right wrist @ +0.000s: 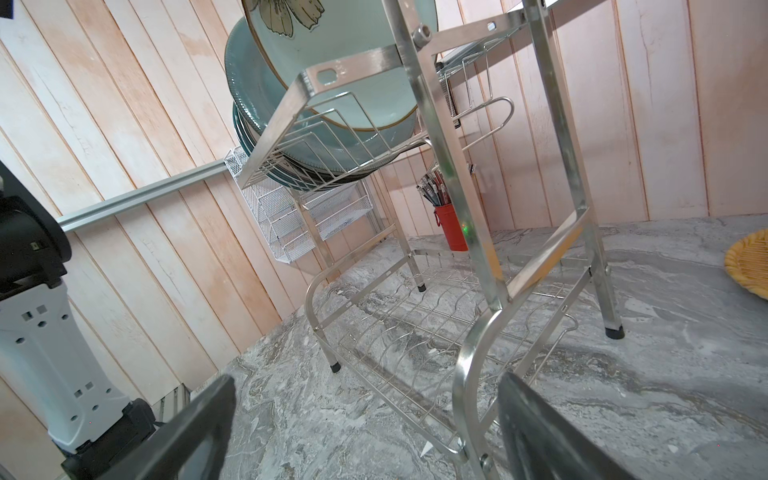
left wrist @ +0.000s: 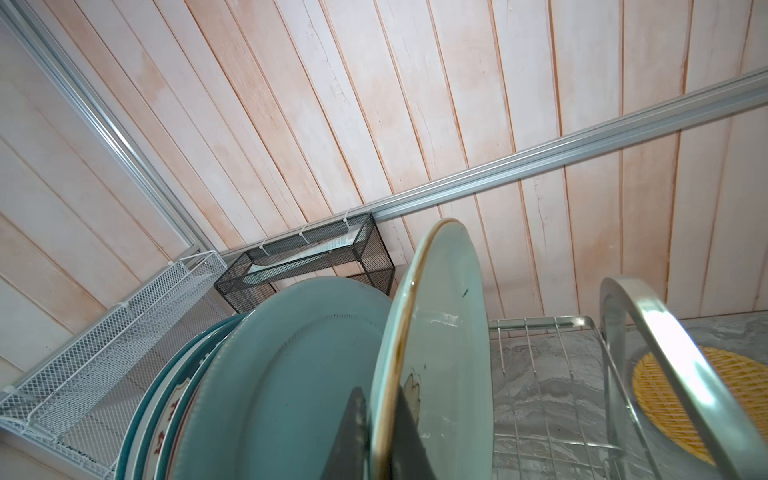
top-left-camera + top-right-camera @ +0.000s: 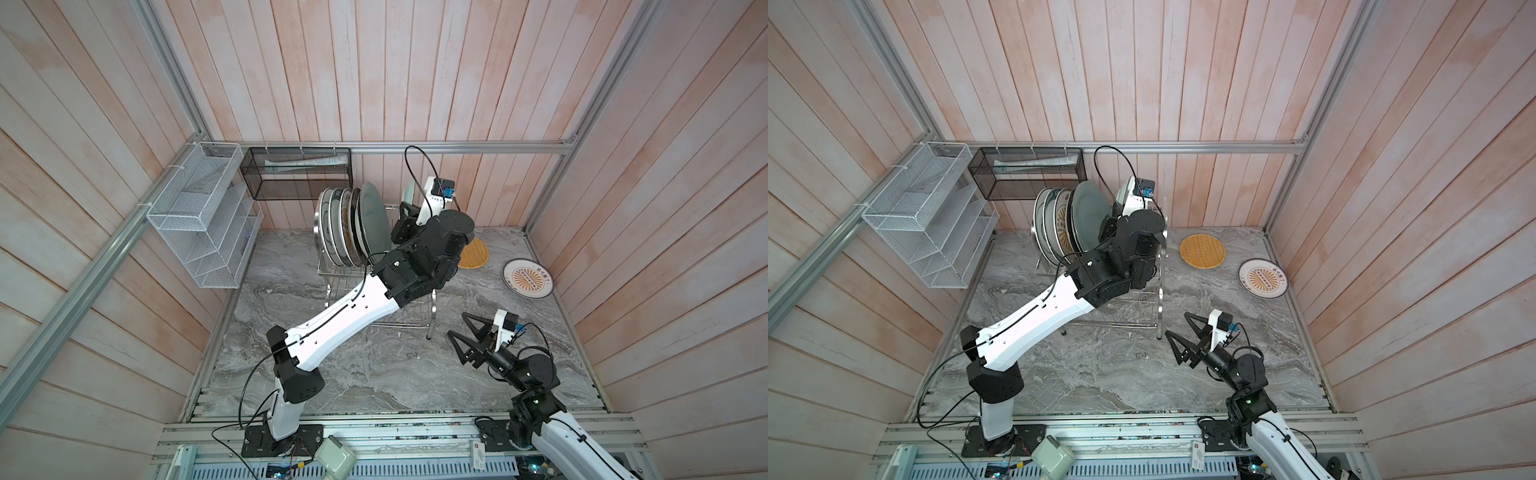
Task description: Load the plates into the dish rack
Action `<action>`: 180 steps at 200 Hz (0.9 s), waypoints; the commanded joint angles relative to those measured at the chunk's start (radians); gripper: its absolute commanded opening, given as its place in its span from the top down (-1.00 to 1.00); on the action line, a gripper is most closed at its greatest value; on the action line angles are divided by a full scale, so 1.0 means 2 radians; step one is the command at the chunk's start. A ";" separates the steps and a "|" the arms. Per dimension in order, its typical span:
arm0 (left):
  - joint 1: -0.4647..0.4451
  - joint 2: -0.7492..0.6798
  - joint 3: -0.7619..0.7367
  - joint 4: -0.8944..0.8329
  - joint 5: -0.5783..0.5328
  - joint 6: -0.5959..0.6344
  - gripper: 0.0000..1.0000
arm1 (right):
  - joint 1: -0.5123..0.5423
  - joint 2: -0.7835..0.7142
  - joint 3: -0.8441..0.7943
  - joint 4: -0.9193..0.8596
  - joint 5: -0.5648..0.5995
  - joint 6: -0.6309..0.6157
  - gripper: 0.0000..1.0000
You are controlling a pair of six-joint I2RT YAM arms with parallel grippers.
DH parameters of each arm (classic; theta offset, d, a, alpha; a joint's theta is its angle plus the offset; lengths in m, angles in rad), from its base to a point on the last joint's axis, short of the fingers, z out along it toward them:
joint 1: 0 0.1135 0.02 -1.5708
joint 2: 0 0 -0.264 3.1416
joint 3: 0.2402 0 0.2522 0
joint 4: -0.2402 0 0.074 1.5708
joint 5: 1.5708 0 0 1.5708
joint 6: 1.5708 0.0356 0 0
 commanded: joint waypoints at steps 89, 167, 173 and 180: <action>-0.001 -0.056 -0.043 0.082 -0.036 0.001 1.00 | 0.003 -0.003 -0.030 0.019 -0.002 -0.001 -0.96; 0.002 -0.054 -0.046 0.025 -0.027 -0.057 1.00 | 0.003 -0.003 -0.031 0.018 -0.002 -0.001 -0.96; 0.002 -0.053 -0.046 0.020 -0.026 -0.062 1.00 | 0.003 -0.003 -0.031 0.018 -0.001 -0.001 -0.96; 0.003 -0.052 -0.045 0.013 -0.025 -0.068 1.00 | 0.003 -0.003 -0.030 0.018 -0.001 -0.001 -0.96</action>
